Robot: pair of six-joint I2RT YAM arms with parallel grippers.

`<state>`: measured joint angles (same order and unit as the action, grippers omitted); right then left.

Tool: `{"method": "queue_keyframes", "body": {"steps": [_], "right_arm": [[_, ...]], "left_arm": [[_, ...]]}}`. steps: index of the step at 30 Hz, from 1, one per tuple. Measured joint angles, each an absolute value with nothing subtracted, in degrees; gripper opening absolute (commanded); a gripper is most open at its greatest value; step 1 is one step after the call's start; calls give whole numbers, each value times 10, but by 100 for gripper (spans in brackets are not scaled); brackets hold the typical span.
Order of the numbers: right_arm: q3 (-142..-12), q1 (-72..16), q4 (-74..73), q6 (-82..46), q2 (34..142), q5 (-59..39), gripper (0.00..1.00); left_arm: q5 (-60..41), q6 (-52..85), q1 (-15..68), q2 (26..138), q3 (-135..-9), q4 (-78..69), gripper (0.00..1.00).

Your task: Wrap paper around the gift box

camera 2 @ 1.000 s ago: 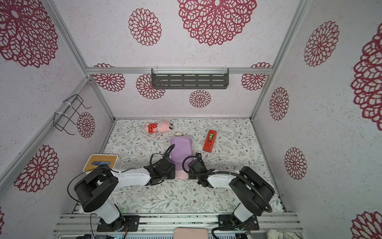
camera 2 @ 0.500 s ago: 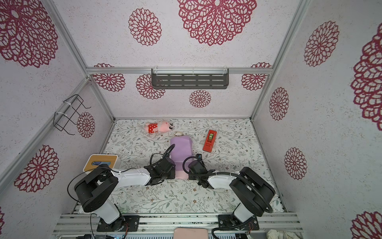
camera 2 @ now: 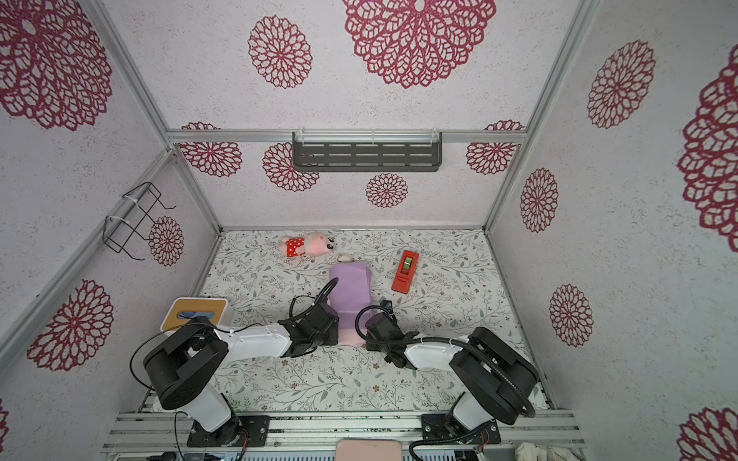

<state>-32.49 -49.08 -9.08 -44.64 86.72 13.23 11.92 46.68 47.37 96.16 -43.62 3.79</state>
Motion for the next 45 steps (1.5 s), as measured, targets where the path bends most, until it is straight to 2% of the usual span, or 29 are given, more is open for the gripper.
{"method": "queue_keyframes", "body": {"steps": [4, 9, 11, 14, 30, 40, 44, 45], "right_arm": [[-330, -491, -85, -445, 870, 133, 1], [-351, -490, -57, -429, 871, 133, 38], [-361, -486, -45, -416, 870, 130, 44], [-376, -477, -29, -397, 869, 117, 47], [-462, -442, 38, -328, 876, 88, 13], [-488, -442, 75, -309, 888, 89, 1], [-490, -442, 77, -306, 888, 89, 0], [-490, -442, 78, -306, 888, 89, 0]], "left_arm": [[120, 467, 474, 962, -437, 39, 0], [122, 466, 474, 962, -437, 40, 0], [123, 465, 474, 962, -437, 40, 0], [124, 465, 474, 962, -437, 42, 0], [125, 459, 474, 962, -438, 44, 0], [125, 458, 474, 962, -439, 44, 0], [125, 457, 474, 962, -441, 49, 0], [125, 457, 474, 961, -442, 50, 3]]}}
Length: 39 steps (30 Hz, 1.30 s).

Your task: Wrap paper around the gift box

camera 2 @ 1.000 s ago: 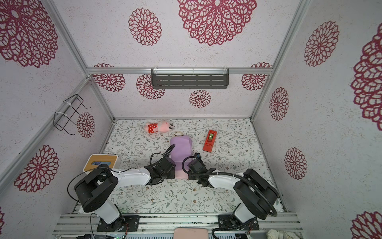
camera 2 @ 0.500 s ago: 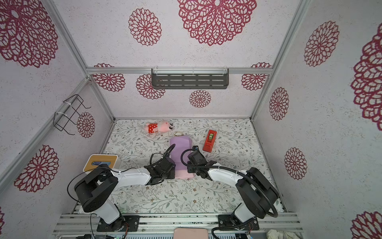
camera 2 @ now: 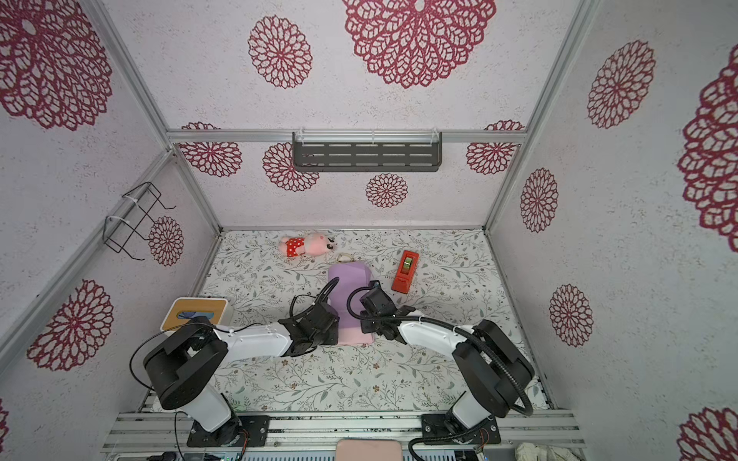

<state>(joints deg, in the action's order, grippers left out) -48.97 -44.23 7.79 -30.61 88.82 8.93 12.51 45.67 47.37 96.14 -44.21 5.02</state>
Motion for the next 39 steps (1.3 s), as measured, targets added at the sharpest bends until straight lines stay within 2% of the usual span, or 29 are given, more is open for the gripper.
{"method": "queue_keyframes", "body": {"steps": [3, 6, 13, 16, 21, 28, 39], "right_arm": [[-490, -442, 79, -306, 888, 90, 1], [-490, -442, 79, -306, 888, 90, 1], [-490, -442, 80, -306, 888, 92, 1], [-490, -442, 80, -306, 888, 92, 1], [-490, -442, 79, -306, 888, 92, 1], [-490, -442, 79, -306, 888, 93, 1], [-490, -442, 79, -306, 888, 95, 1]], "left_arm": [[126, 458, 474, 961, -443, 53, 24], [126, 457, 474, 954, -444, 61, 36], [116, 448, 463, 910, -451, 79, 40], [105, 441, 448, 898, -456, 83, 36], [93, 429, 431, 897, -465, 89, 19], [87, 416, 428, 900, -480, 101, 3], [87, 405, 427, 908, -488, 112, 0]]}}
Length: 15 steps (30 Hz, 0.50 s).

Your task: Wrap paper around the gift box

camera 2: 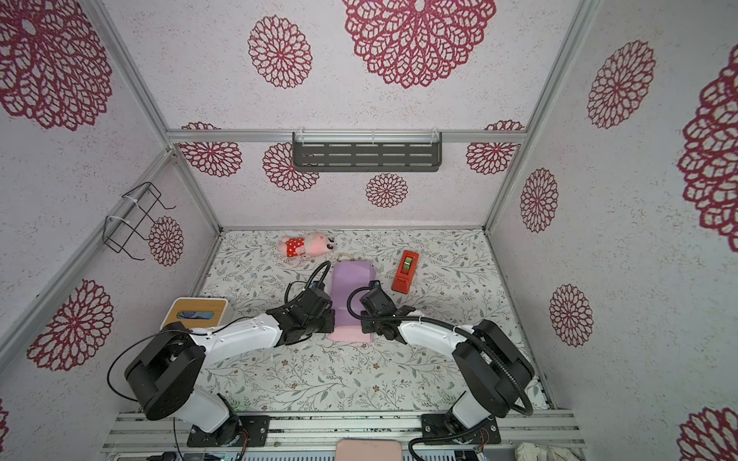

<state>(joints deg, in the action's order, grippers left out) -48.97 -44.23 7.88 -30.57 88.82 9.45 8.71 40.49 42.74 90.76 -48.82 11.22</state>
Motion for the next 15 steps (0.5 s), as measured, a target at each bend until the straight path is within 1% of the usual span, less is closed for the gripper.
{"method": "queue_keyframes", "body": {"steps": [8, 9, 12, 15], "right_arm": [[-490, -442, 79, -305, 888, 94, 1], [-490, -442, 79, -305, 888, 94, 1], [-490, -442, 79, -305, 888, 94, 1], [-490, -442, 79, -305, 888, 95, 0]], "left_arm": [[91, 400, 427, 908, -488, 113, 0], [92, 400, 427, 908, -488, 114, 3], [96, 397, 427, 908, -489, 116, 19], [99, 393, 424, 908, -492, 122, 22]]}}
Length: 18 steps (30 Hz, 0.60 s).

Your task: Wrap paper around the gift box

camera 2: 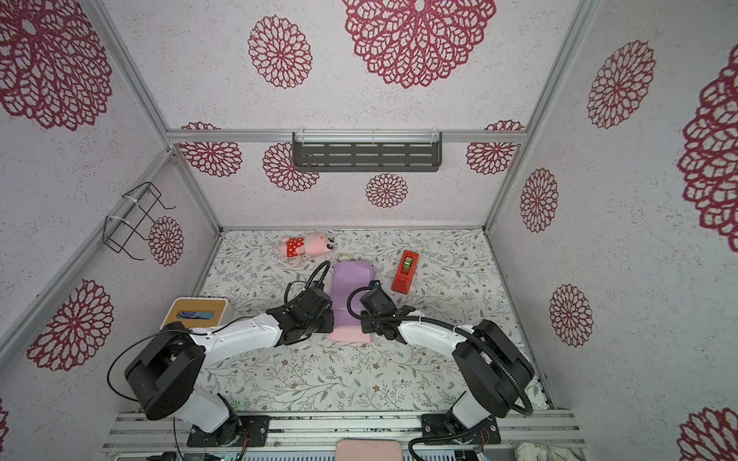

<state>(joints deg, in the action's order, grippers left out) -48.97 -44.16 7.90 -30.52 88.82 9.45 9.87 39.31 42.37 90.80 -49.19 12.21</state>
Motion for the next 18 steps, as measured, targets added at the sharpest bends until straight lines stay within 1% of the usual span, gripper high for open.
{"method": "queue_keyframes", "body": {"steps": [5, 16, 18], "right_arm": [[-490, -441, 79, -305, 888, 95, 0], [-490, -441, 79, -305, 888, 94, 0], [-490, -441, 79, -305, 888, 94, 0]], "left_arm": [[99, 390, 417, 916, -503, 128, 22], [97, 384, 416, 936, -517, 127, 2], [97, 383, 415, 937, -518, 127, 0]]}}
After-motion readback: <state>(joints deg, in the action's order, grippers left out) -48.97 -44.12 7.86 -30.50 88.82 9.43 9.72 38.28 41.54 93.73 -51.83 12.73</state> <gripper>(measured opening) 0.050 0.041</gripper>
